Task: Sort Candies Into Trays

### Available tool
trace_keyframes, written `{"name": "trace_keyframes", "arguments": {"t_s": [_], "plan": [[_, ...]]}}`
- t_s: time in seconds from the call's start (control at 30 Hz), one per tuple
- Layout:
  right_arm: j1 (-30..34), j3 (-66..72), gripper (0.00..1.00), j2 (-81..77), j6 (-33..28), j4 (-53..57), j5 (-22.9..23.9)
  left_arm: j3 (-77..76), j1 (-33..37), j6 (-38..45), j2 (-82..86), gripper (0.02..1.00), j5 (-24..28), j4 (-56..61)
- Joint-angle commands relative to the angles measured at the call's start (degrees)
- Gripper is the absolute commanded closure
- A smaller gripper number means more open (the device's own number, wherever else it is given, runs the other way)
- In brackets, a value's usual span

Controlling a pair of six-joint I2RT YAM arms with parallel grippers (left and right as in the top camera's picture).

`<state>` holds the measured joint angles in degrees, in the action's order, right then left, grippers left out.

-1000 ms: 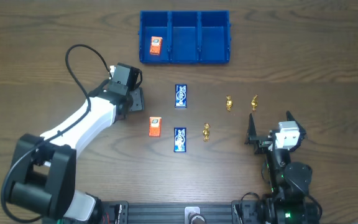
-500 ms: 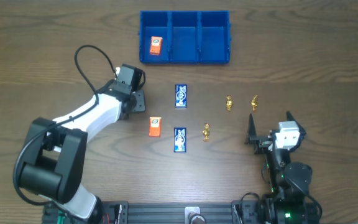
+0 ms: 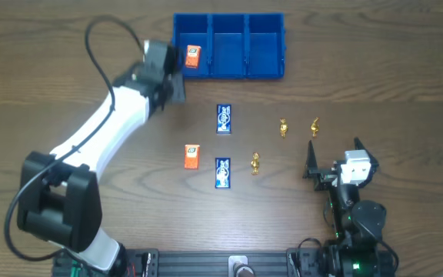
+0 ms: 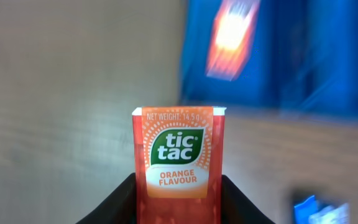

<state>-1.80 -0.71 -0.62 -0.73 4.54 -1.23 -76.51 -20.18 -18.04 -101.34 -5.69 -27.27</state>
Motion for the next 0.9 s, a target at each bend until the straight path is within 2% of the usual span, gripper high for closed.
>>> {"name": "trace_keyframes", "arguments": {"t_s": [0.03,0.23,0.47,0.57,0.6,0.63,0.7,0.77,0.83,0.9], "plan": [[-0.22,0.24,0.003,0.33,-0.85,0.2,0.55,-19.61,-0.11,1.81,-5.49,0.733,-2.23,-3.74],[-0.22,0.24,0.003,0.33,-0.85,0.2,0.55,-39.23,-0.11,1.79,-22.1,0.73,0.02,-12.61],[-0.22,0.24,0.003,0.33,-0.85,0.2,0.55,-41.57,-0.09,2.43,-26.97,0.702,1.49,-11.98],[-0.22,0.24,0.003,0.33,-0.85,0.2,0.55,-41.57,-0.11,2.67,-26.97,0.527,1.46,-11.93],[-0.22,0.26,0.003,0.33,-0.85,0.2,0.55,-41.57,-0.11,2.64,-26.91,0.419,1.44,-11.91],[-0.22,0.24,0.003,0.33,-0.85,0.2,0.55,-41.53,-0.11,2.64,-26.47,0.367,1.25,-11.91],[-0.22,0.24,0.003,0.33,-0.85,0.2,0.55,-40.44,-0.09,2.62,-24.39,0.316,1.16,-11.28],[-0.22,0.24,0.003,0.33,-0.85,0.2,0.55,-37.18,-0.13,2.6,-20.28,0.305,0.81,-9.97],[-0.22,0.24,0.003,0.33,-0.85,0.2,0.55,-29.31,-0.5,2.38,-12.68,0.279,0.76,-7.45],[-0.22,0.24,0.003,0.33,-0.85,0.2,0.55,-18.58,-1.57,1.05,-3.61,0.174,0.83,-6.23]]}}
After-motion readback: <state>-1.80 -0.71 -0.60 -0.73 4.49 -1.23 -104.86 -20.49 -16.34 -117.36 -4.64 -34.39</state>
